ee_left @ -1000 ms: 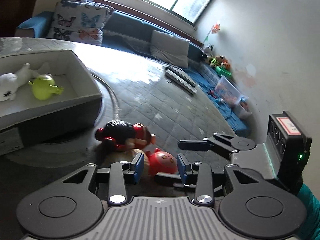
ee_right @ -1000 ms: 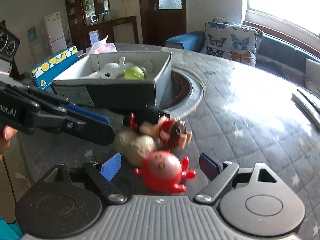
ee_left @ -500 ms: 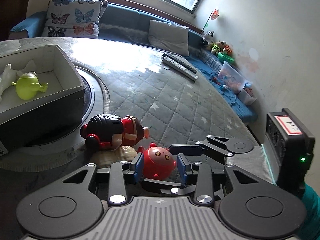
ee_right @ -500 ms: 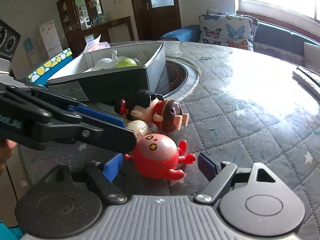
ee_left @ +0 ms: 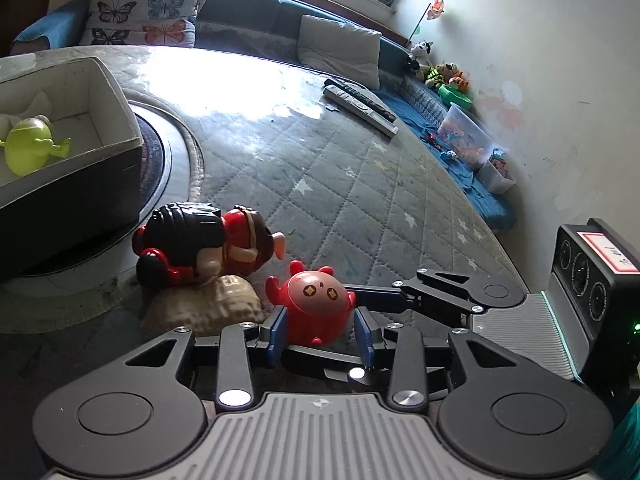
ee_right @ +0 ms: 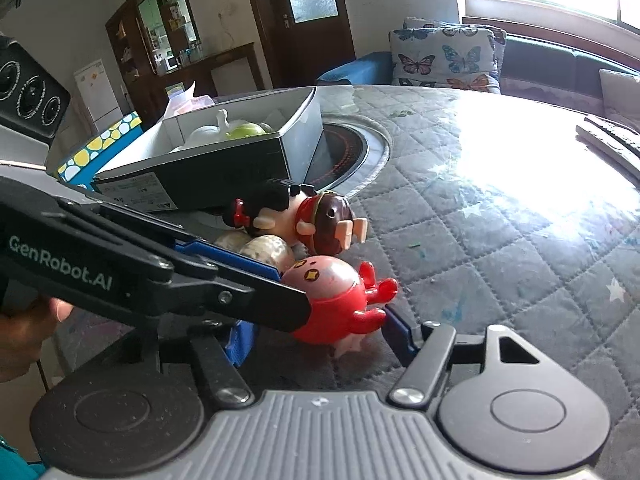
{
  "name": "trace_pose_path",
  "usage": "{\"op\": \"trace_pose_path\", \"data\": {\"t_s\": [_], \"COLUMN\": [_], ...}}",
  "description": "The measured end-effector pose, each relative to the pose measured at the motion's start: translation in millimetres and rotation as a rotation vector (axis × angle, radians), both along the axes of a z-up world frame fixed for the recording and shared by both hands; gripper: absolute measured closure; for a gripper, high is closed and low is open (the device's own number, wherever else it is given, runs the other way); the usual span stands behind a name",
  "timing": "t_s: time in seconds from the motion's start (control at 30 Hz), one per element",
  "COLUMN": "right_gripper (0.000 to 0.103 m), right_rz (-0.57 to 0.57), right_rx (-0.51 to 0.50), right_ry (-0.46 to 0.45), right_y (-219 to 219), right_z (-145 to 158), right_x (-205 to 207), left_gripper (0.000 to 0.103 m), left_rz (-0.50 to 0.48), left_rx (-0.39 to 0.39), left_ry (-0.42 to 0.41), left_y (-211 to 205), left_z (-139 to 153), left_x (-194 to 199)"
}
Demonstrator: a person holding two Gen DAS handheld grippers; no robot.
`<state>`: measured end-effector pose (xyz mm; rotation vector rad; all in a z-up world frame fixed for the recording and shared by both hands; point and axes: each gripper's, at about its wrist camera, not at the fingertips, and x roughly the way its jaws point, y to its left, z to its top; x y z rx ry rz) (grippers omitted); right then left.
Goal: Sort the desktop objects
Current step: 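Carry the red pig toy with the left tool into the white box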
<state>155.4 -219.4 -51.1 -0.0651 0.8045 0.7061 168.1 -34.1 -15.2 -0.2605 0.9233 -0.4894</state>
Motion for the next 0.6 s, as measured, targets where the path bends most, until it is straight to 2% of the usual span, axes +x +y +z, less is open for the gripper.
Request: {"op": "trace_pose_path", "data": {"t_s": [0.4, 0.6], "right_gripper": [0.036, 0.039], "right_rz": [0.007, 0.008], "right_rx": [0.011, 0.017], "right_ry": [-0.031, -0.026], "right_y": [-5.4, -6.2], "right_z": [0.4, -1.4], "right_x": [0.7, 0.8], "left_gripper": [0.064, 0.063], "left_rz": [0.027, 0.037], "left_rx": [0.029, 0.028], "left_ry": [-0.013, 0.028], "left_y": [-4.1, -8.0], "left_z": [9.3, 1.4], "left_x": [6.3, 13.9]}}
